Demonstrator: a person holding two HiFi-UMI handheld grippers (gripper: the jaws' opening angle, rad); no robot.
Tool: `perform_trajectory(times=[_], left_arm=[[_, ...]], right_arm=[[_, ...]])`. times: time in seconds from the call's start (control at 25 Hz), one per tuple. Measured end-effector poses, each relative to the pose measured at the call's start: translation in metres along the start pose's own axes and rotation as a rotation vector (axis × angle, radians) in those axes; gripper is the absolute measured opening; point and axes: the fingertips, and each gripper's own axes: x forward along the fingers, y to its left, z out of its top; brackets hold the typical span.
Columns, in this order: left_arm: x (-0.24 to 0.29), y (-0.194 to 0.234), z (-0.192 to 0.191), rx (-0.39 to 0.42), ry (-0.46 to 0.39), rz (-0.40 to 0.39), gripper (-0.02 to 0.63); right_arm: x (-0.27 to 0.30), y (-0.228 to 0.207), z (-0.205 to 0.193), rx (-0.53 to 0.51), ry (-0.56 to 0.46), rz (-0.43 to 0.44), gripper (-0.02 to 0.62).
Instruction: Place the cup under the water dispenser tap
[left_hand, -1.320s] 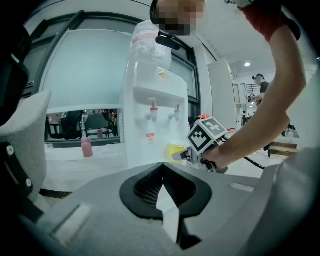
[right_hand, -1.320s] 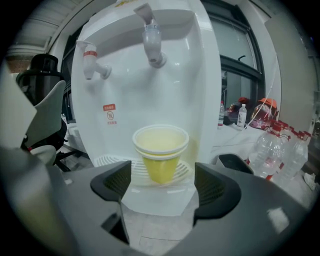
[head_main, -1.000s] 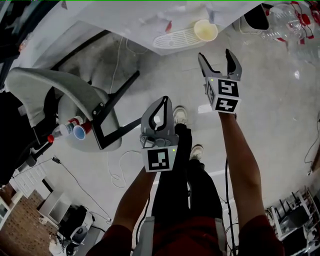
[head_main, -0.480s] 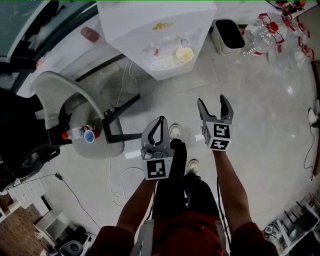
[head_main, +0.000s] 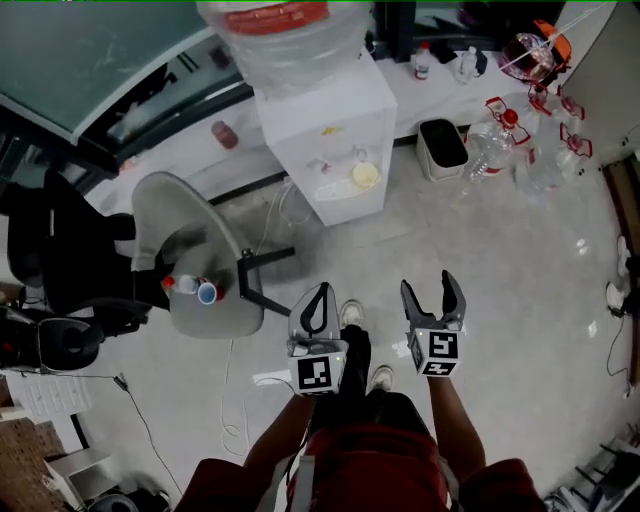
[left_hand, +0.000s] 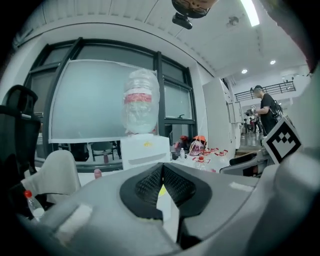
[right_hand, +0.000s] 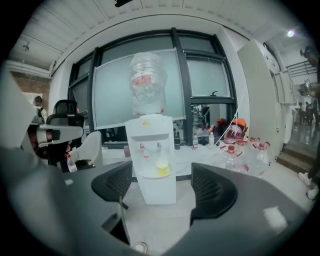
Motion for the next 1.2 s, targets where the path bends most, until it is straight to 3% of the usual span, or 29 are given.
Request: perform_trajectory(times=[0.24, 0.4, 0.72, 0.88, 1.0, 1.2], left_arm=[[-0.052, -0.021, 0.059, 0.06, -0.051, 0.012, 0.006], [-0.086, -0.039, 0.1, 0.072, -0.089, 0.012, 0.006], [-0.137, -0.049, 0.182, 0.088, -0.243, 0.028, 0.006], [-0.15, -0.052, 0.198, 0.111, -0.29, 0.035, 0.006], [-0.156, -0.054, 0.201, 0.119, -0.3, 0.039, 0.006], [-0.161, -0.055, 0.204, 0.134, -0.32, 0.04, 0.006]], right_arm=[[-0.081, -0.004, 0.067, -0.1, -0.128, 0.011, 0.356], [-0.138, -0.003, 0.108, -0.233, -0.209, 0.012, 0.351], [-0.214, 0.012, 0.186, -0.277, -0.43, 0.012, 0.33], [-0.23, 0.005, 0.195, -0.306, -0.412, 0.001, 0.324], [-0.236, -0.002, 0.196, -0.304, -0.432, -0.019, 0.255], [-0.239, -0.006, 0.195, -0.294, -0.442, -0.031, 0.229]])
